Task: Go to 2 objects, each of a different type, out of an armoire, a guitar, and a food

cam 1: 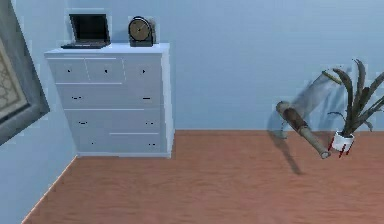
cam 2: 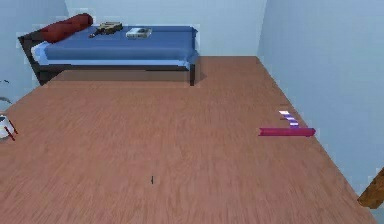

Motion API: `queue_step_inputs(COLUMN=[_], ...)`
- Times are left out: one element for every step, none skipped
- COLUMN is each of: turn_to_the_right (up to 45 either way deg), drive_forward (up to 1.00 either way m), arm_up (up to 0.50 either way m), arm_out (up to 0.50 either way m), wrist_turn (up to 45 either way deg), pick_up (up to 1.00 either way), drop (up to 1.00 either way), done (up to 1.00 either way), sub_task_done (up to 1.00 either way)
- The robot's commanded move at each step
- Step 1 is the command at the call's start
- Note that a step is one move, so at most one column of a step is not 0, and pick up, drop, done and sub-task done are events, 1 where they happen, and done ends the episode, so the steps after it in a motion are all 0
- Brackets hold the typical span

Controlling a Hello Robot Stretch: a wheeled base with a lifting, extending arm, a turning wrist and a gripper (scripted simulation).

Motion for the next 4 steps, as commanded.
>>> queue_step_inputs(turn_to_the_right=[45.0, 9.0, 0.0, 27.0], drive_forward=[0.00, 0.00, 0.90, 0.00], arm_up=[0.00, 0.00, 0.00, 0.00], arm_out=[0.00, 0.00, 0.00, 0.00], wrist_turn=[0.0, 0.0, 0.0, 0.0], pick_up=[0.00, 0.00, 0.00, 0.00], drop=[0.00, 0.00, 0.00, 0.00], done=[0.00, 0.00, 0.00, 0.00], sub_task_done=[0.00, 0.00, 0.00, 0.00])
